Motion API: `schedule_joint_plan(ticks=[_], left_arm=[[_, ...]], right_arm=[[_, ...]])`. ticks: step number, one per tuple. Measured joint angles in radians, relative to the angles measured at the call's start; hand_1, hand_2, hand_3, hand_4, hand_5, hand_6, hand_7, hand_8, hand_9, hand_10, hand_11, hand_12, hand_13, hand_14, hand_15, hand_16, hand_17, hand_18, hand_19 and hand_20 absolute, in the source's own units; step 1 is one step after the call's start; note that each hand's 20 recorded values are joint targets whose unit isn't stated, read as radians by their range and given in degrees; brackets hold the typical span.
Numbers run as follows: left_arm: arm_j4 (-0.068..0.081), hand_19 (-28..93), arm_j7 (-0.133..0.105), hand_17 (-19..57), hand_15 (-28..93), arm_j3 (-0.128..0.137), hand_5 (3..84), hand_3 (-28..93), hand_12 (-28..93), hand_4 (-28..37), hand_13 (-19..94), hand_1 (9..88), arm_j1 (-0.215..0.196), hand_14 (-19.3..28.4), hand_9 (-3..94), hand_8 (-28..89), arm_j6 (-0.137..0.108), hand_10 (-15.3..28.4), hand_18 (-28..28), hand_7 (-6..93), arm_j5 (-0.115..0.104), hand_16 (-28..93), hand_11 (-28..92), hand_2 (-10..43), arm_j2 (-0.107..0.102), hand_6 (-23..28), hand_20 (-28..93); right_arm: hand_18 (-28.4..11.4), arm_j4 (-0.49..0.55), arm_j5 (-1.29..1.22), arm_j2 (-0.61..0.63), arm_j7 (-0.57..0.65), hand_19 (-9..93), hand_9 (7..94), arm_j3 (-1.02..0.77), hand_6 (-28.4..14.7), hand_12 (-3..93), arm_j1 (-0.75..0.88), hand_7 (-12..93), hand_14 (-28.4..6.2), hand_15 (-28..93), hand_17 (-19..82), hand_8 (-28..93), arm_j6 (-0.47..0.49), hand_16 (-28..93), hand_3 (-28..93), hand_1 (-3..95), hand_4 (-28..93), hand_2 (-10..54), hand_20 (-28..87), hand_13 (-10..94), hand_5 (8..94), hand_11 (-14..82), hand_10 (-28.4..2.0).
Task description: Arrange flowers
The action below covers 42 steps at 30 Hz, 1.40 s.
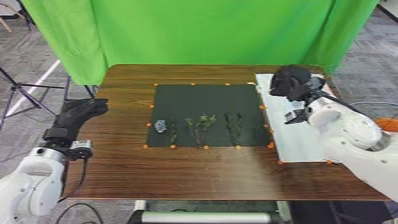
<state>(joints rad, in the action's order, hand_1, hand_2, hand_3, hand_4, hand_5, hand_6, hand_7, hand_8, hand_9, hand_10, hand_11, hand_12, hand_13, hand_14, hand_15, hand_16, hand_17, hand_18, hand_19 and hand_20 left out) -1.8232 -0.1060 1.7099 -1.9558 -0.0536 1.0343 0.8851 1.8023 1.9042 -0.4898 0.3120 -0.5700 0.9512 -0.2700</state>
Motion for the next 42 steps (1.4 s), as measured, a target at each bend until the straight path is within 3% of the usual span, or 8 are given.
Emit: schedule_joint_plan(ticks=[8, 17, 25, 32, 42], left_arm=[[0.004, 14, -0.003, 5.2, 22, -0.003, 49.7, 62, 12, -18.7, 38, 30.7, 0.004, 18.2, 47.8, -8, -0.006, 14.6, 12.1, 18.2, -0.005, -3, 25, 0.7, -0.007, 5.0, 14], [0.002, 14, -0.005, 5.2, 22, -0.011, 49.7, 62, 12, -18.6, 38, 30.6, 0.012, 18.2, 47.8, -8, -0.013, 14.6, 12.1, 18.1, -0.007, -3, 25, 0.5, -0.022, 5.0, 14], [-0.004, 14, -0.012, 5.2, 22, -0.016, 49.9, 62, 12, -18.7, 38, 30.7, 0.011, 18.1, 48.0, -8, -0.026, 14.6, 12.2, 18.1, -0.006, -3, 25, 0.4, -0.033, 5.1, 14], [0.010, 14, -0.035, 5.3, 23, -0.073, 50.1, 62, 12, -18.9, 38, 30.6, 0.052, 18.2, 48.3, -8, -0.037, 14.7, 12.2, 18.3, -0.002, -3, 25, 0.2, -0.035, 5.1, 14], [0.020, 14, -0.033, 5.3, 23, -0.090, 50.0, 62, 12, -18.9, 38, 30.7, 0.076, 18.2, 48.3, -8, -0.022, 14.6, 12.2, 18.3, 0.001, -3, 25, 0.2, -0.023, 5.1, 14]], right_arm=[[-20.1, -0.129, -0.012, -0.252, -0.042, 71, 81.1, 0.385, -0.6, 37.8, -0.342, 24, -7.5, 49, 36, 5, 0.071, 39, 53, 67.0, -16, -9.5, 66, 77, 76.5, 5.2, -12.9], [-20.6, -0.256, -0.009, -0.540, -0.061, 71, 81.2, 0.453, -0.2, 37.4, -0.495, 24, -7.5, 49, 36, 4, 0.156, 41, 54, 66.0, -16, -9.5, 66, 77, 76.8, 4.9, -12.4], [-21.1, -0.345, 0.030, -0.696, -0.042, 72, 81.8, 0.455, 1.1, 36.7, -0.520, 25, -8.1, 53, 35, 2, 0.215, 39, 56, 64.2, -18, -9.5, 67, 75, 76.7, 4.5, -11.3], [-21.3, -0.370, 0.037, -0.742, -0.025, 73, 81.9, 0.428, 1.3, 36.7, -0.466, 25, -8.2, 55, 35, 2, 0.260, 38, 56, 64.1, -18, -9.5, 66, 75, 76.7, 4.5, -11.1], [-21.4, -0.426, 0.051, -0.751, 0.001, 74, 82.0, 0.413, 1.4, 36.4, -0.382, 25, -8.3, 56, 35, 3, 0.279, 38, 56, 63.7, -18, -9.5, 66, 75, 76.6, 4.3, -11.1]])
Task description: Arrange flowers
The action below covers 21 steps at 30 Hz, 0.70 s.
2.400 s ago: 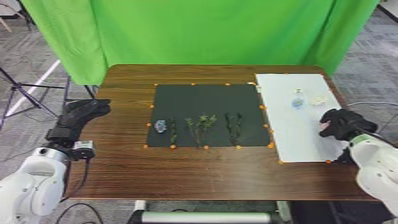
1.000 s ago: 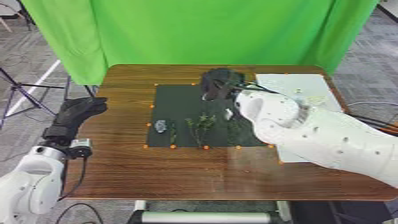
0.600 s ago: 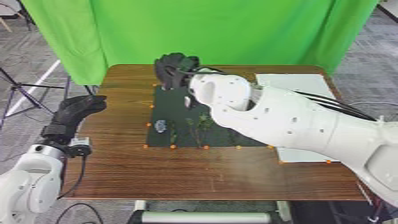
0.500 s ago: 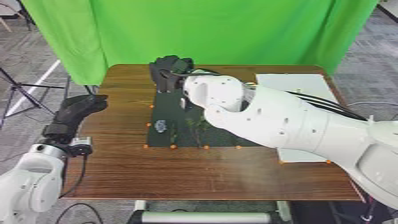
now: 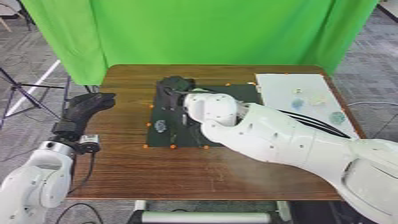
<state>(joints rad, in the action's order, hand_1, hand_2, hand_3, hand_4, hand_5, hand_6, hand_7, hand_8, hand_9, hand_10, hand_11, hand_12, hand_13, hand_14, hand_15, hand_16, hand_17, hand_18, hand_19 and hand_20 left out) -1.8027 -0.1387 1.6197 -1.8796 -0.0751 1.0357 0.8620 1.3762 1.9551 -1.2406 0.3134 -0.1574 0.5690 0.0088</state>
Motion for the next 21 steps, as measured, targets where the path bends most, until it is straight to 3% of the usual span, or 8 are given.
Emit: schedule_joint_plan(ticks=[8, 15, 21], left_arm=[[0.010, 14, 0.003, 5.3, 22, -0.017, 50.0, 62, 12, -18.8, 38, 30.7, 0.019, 18.2, 48.3, -8, 0.016, 14.6, 12.1, 18.2, 0.002, -3, 25, 0.2, 0.004, 5.2, 14], [0.015, 14, 0.004, 5.3, 22, -0.022, 50.0, 62, 12, -18.8, 38, 30.8, 0.027, 18.2, 48.3, -8, 0.023, 14.6, 12.1, 18.2, 0.003, -3, 25, 0.2, 0.006, 5.1, 14], [0.022, 14, 0.004, 5.2, 22, -0.031, 50.0, 62, 12, -18.7, 38, 30.8, 0.038, 18.2, 48.1, -8, 0.029, 14.7, 12.1, 18.3, 0.004, -3, 25, 0.2, 0.008, 5.1, 14]], right_arm=[[-21.5, -0.044, 0.006, -0.018, 0.024, 74, 82.5, 0.010, 1.9, 35.2, 0.021, 25, -8.5, 56, 34, 2, -0.019, 37, 56, 63.4, -18, -9.5, 66, 75, 76.8, 3.9, -10.7], [-21.9, -0.055, 0.005, -0.033, 0.106, 74, 84.1, 0.081, 2.5, 33.5, 0.012, 24, -8.7, 56, 35, 1, -0.189, 37, 56, 62.8, -18, -9.5, 66, 75, 77.7, 3.5, -10.4], [-22.1, -0.067, -0.001, -0.048, 0.128, 74, 83.5, 0.084, 2.4, 31.3, 0.012, 22, -8.8, 56, 35, 1, -0.208, 37, 55, 62.4, -18, -9.5, 66, 75, 78.3, 2.8, -10.5]])
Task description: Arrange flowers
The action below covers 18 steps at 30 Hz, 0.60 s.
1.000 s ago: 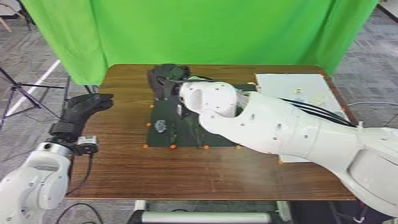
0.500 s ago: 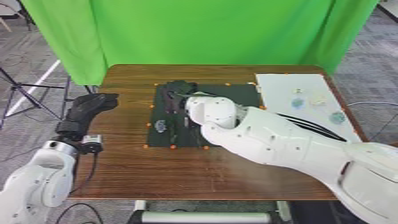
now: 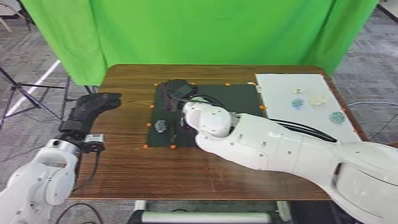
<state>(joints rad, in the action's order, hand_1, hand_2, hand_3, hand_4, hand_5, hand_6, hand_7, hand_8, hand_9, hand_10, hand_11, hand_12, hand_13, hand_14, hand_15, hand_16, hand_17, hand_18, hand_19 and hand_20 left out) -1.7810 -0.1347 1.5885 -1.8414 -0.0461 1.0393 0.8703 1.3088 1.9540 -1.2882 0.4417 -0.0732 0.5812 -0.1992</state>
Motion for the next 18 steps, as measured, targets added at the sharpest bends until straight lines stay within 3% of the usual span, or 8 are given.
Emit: schedule_joint_plan(ticks=[8, 18], left_arm=[[0.003, 14, 0.000, 5.2, 22, -0.003, 49.8, 62, 12, -18.6, 38, 30.8, 0.010, 18.1, 48.0, -8, 0.006, 14.7, 12.1, 18.1, 0.000, -3, 25, 0.2, 0.004, 5.2, 14], [0.004, 14, -0.001, 5.2, 22, -0.003, 49.8, 62, 12, -18.3, 38, 30.9, 0.011, 18.2, 48.0, -8, 0.008, 14.6, 12.1, 18.2, 0.001, -3, 25, -0.1, 0.006, 5.2, 14]], right_arm=[[-22.2, -0.006, -0.020, -0.010, 0.007, 74, 76.5, -0.008, 1.4, 23.5, 0.010, 17, -9.6, 55, 34, 0, 0.013, 37, 51, 60.6, -17, -6.5, 65, 74, 75.3, 5.7, -10.6], [-22.4, 0.002, -0.027, -0.010, 0.011, 74, 71.1, -0.038, 0.3, 18.5, 0.024, 15, -10.0, 55, 33, 0, 0.113, 37, 51, 59.5, -17, -5.9, 64, 73, 71.6, 8.7, -11.2]])
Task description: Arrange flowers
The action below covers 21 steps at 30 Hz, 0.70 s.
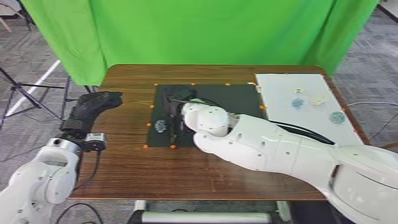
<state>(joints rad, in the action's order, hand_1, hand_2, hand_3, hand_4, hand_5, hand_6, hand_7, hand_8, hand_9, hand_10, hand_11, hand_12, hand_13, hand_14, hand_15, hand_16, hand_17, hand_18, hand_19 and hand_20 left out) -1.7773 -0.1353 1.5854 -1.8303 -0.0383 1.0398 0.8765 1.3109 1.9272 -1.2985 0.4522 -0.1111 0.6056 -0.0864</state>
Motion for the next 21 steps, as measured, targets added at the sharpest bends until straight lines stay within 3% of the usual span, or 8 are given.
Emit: schedule_joint_plan(ticks=[5, 9, 18, 21], left_arm=[[0.000, 14, 0.000, 5.2, 22, 0.000, 49.8, 63, 12, -18.2, 38, 31.0, 0.000, 18.2, 48.0, -8, 0.000, 14.6, 12.1, 18.2, 0.000, -3, 25, -0.3, 0.000, 5.1, 14], [0.000, 14, 0.000, 5.2, 22, 0.001, 49.7, 63, 12, -18.0, 38, 31.0, 0.000, 18.1, 47.9, -8, 0.000, 14.6, 12.1, 18.2, 0.001, -3, 25, -0.5, 0.001, 5.1, 14], [0.000, 14, 0.000, 5.1, 22, 0.004, 49.8, 62, 12, -17.8, 38, 31.1, -0.001, 18.1, 47.9, -8, 0.001, 14.6, 12.2, 18.2, 0.001, -3, 25, -0.8, 0.002, 5.1, 14], [-0.001, 14, 0.000, 5.1, 22, 0.008, 49.7, 62, 12, -17.7, 38, 31.2, -0.003, 18.1, 47.9, -8, 0.001, 14.6, 12.2, 18.3, 0.001, -3, 25, -0.7, 0.003, 5.1, 14]], right_arm=[[-22.5, 0.001, -0.002, 0.000, 0.002, 74, 68.1, 0.001, -0.2, 16.8, 0.001, 14, -10.2, 55, 32, 0, -0.002, 36, 53, 57.5, -17, -6.3, 64, 73, 68.6, 9.5, -11.1], [-23.0, 0.005, -0.004, 0.001, 0.002, 73, 63.7, -0.005, -0.7, 16.5, 0.003, 15, -11.0, 55, 30, -10, 0.011, 35, 63, 46.5, -17, -7.8, 64, 70, 62.8, 8.9, -12.7], [-23.0, 0.020, -0.016, 0.008, 0.000, 73, 60.5, -0.021, 0.3, 16.6, 0.008, 15, -11.4, 55, 30, -10, 0.072, 35, 65, 45.2, -17, -9.1, 63, 69, 60.2, 8.3, -15.0], [-23.5, 0.032, -0.025, 0.016, -0.001, 71, 55.1, -0.022, 2.4, 14.7, 0.005, 13, -12.0, 54, 28, -10, 0.087, 34, 64, 42.2, -17, -9.5, 64, 66, 52.1, 6.7, -17.6]])
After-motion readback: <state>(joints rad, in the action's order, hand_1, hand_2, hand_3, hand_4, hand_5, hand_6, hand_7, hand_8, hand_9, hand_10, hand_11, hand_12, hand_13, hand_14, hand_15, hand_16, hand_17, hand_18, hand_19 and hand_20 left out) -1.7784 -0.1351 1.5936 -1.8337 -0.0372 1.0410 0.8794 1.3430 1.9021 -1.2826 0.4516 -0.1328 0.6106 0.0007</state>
